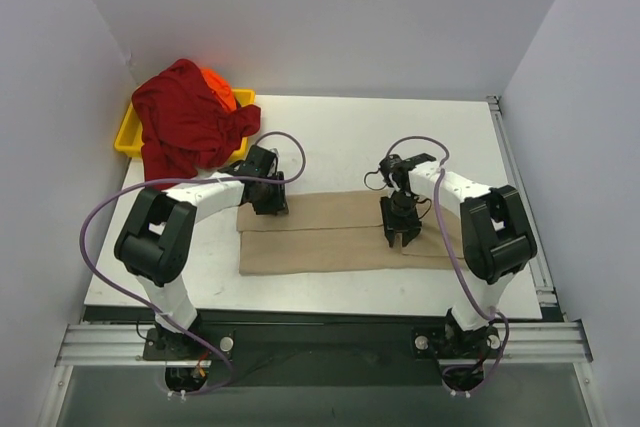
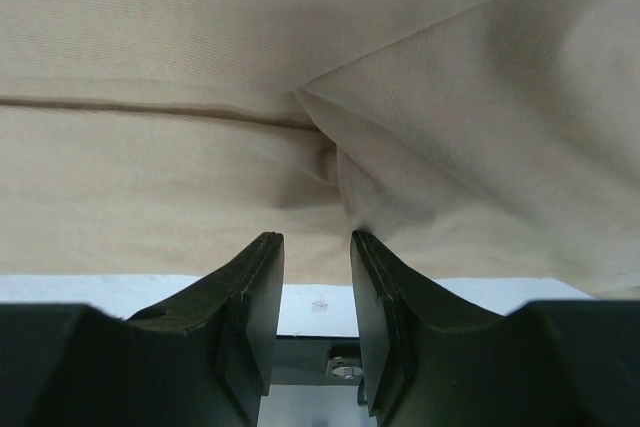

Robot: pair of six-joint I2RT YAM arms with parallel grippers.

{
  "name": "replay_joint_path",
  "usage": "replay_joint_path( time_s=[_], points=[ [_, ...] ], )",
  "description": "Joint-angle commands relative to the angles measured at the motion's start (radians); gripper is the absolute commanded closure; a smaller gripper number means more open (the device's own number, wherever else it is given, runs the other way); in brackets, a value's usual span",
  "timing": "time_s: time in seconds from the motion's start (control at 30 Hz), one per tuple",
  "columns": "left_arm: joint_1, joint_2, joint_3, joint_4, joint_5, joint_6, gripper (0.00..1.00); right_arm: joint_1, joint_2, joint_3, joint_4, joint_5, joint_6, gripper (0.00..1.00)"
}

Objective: Fold and stack the t-shirts
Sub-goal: Fold the other side of the tshirt into a rectangle

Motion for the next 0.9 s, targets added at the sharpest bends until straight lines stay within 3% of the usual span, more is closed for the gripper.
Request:
replay_joint_path(
  time_s=[0.0, 0.33, 0.73, 0.87],
  points=[
    [-0.006, -0.036, -0.008, -0.012, -0.005, 0.003, 0.52, 0.008, 0.005, -0.011, -0.032, 0.066, 0.010, 0.66],
    [-0.006, -0.025, -0.003, -0.005, -0.001, -0.001, 0.52, 0.008, 0.024, -0.035, -0.050, 0.107, 0.022, 0.67],
    [-0.006, -0.021, -0.001, -0.008, -0.002, -0.006, 0.52, 0.008, -0.009, -0.022, -0.114, 0.092, 0.028, 0.89],
    [-0.006, -0.019, 0.002, -0.007, 0.001, -0.006, 0.52, 0.009, -0.022, 0.002, -0.145, 0.058, 0.022, 0.91]
  ],
)
